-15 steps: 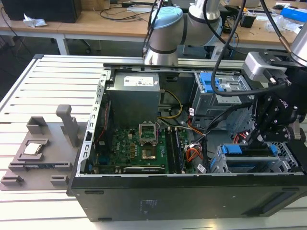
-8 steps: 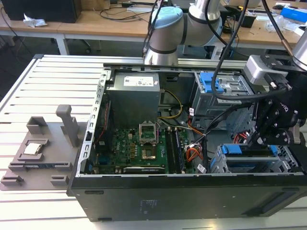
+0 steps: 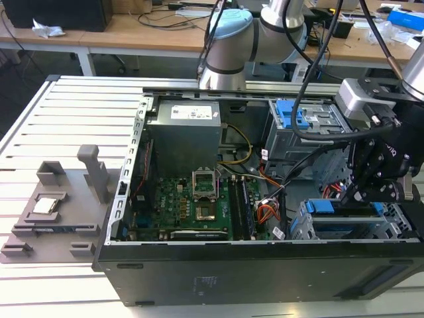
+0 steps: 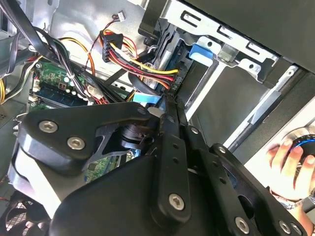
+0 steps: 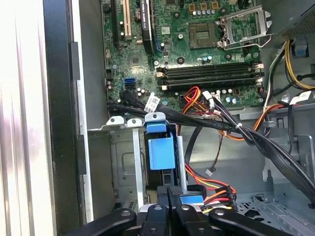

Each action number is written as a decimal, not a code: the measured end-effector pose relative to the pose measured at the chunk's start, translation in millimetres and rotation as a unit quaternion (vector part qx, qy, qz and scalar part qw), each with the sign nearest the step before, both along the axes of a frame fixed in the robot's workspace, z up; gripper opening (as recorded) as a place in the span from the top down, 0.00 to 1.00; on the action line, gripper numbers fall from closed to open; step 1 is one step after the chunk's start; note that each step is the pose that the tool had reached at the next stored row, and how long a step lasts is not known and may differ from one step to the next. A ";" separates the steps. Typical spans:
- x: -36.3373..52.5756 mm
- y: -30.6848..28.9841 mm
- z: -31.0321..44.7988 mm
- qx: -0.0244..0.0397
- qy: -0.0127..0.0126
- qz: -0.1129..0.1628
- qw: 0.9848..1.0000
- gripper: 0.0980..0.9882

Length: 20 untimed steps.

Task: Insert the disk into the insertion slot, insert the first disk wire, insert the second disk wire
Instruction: 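Insert the second disk wire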

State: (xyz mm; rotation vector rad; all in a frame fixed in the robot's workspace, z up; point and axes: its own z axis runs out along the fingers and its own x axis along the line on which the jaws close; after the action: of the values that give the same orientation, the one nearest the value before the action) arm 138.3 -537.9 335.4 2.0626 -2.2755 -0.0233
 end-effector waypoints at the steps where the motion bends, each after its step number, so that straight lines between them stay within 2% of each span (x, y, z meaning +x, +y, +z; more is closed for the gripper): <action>1: 0.0 0.0 0.0 0.000 0.000 0.000 1.000 0.95; 3: 0.1 0.0 0.0 0.000 0.000 0.000 1.000 0.93; 4: 0.1 0.0 0.1 0.000 0.000 0.000 1.000 0.89; 5: 0.2 0.1 3.1 0.001 0.000 0.000 1.000 0.89; 8: 0.2 0.8 19.3 0.000 0.000 0.000 1.000 0.89; 12: 0.1 3.8 26.7 0.000 0.000 0.000 1.000 0.89; 13: 0.1 3.8 28.1 0.001 0.000 0.000 1.000 0.97; 14: -0.1 3.9 31.4 0.003 0.000 0.000 1.000 0.99; 16: -0.4 3.9 33.4 0.005 0.000 0.001 1.000 0.99; 17: -0.4 3.9 33.6 0.014 0.000 0.005 1.000 0.99; 18: -0.5 3.9 33.5 0.033 0.000 0.007 0.999 0.99; 19: -0.6 3.8 33.6 0.042 0.000 0.009 0.999 0.99; 20: -0.8 3.7 33.7 0.049 0.000 0.010 0.999 0.99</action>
State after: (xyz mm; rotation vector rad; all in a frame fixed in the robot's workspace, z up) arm 137.5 -534.2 369.1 2.1316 -2.2970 -0.1359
